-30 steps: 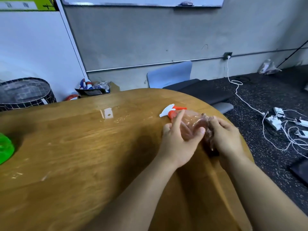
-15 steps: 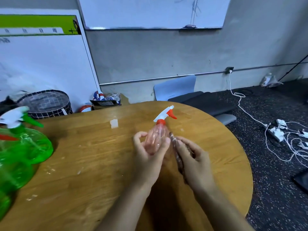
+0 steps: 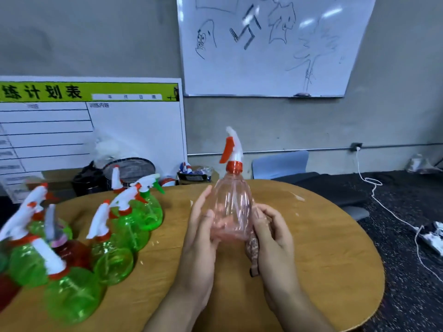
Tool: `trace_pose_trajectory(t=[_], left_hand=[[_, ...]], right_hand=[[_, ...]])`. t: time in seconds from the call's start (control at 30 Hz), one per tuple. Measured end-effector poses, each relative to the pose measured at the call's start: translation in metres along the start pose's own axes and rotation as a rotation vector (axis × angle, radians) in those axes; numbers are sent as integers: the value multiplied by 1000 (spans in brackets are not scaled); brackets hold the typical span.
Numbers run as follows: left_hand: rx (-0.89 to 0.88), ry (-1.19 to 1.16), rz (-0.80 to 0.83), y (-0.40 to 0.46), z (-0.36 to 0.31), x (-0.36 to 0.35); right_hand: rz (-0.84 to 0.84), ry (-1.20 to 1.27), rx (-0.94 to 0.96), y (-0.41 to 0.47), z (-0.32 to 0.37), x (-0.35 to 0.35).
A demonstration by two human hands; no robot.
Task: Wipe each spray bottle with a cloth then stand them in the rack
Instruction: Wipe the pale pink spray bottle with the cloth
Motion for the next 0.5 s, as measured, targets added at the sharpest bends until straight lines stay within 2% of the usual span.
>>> trace_pose_trajectory(t=[0.17,0.23,0.37,0.5], left_hand=[[-130,-49,46,-3,-82,-10],[-213,-10,43,-7,-112,-14],[-298,-48,28,-14,-149,-8],[-283,-71,30,-24,-161,-3]], right_hand=[[32,23,342,-8,89,-37],[63,-1,423,-15,113,-51],[161,-4,448,-18,140,-71],[121,-119,685,-26,204,-69]])
Point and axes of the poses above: each hand's wrist, its own y-axis towards the middle knuckle, its own x-axis out of the back of the hand, z = x × y, the point moved 9 cm from there along y, towards the middle knuckle, and after that the axes turned 3 degrees about z, right-handed, at the moved point
